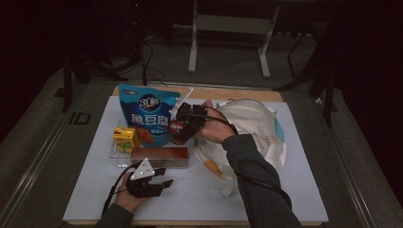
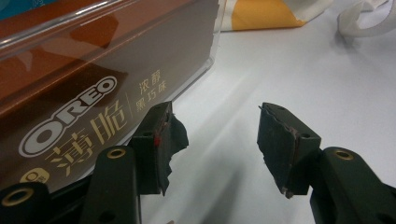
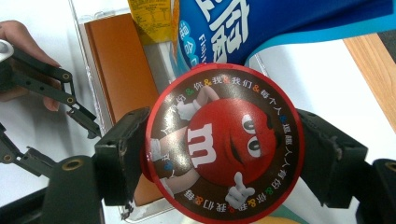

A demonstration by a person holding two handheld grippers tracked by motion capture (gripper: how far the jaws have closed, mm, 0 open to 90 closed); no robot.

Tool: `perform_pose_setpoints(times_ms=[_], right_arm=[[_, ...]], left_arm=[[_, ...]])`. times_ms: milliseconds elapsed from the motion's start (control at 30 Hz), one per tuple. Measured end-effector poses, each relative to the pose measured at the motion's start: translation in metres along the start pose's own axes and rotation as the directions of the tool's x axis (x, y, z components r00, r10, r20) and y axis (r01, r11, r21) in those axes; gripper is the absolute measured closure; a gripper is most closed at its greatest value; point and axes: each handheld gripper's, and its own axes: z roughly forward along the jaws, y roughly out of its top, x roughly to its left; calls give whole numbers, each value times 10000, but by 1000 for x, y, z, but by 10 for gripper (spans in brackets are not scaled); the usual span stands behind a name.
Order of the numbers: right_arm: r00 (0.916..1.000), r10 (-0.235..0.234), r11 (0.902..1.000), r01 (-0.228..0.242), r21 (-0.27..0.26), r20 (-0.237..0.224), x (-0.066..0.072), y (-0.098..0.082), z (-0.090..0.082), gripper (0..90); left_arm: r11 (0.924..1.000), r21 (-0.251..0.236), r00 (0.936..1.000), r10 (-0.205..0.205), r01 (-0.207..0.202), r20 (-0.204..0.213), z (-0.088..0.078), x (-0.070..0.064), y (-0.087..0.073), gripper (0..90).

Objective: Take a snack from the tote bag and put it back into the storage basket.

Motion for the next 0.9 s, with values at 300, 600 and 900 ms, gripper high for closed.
perform_pose_setpoints(times_ms=[300,600,900], right_arm=[[10000,67,9998,-68,161,50,0,1,4,244],[9997,220,9994,-221,248,78,-1,-2,10,244],[9994,301,9988,-306,393,144,-1,-2,17,244]], left_arm=[[10000,-2,10000,0,0,0,0,0,0,462],[10000,-1,10000,12,-12,-12,0,0,0,462],[10000,-23,10000,-5,5,-11,0,0,0,462]])
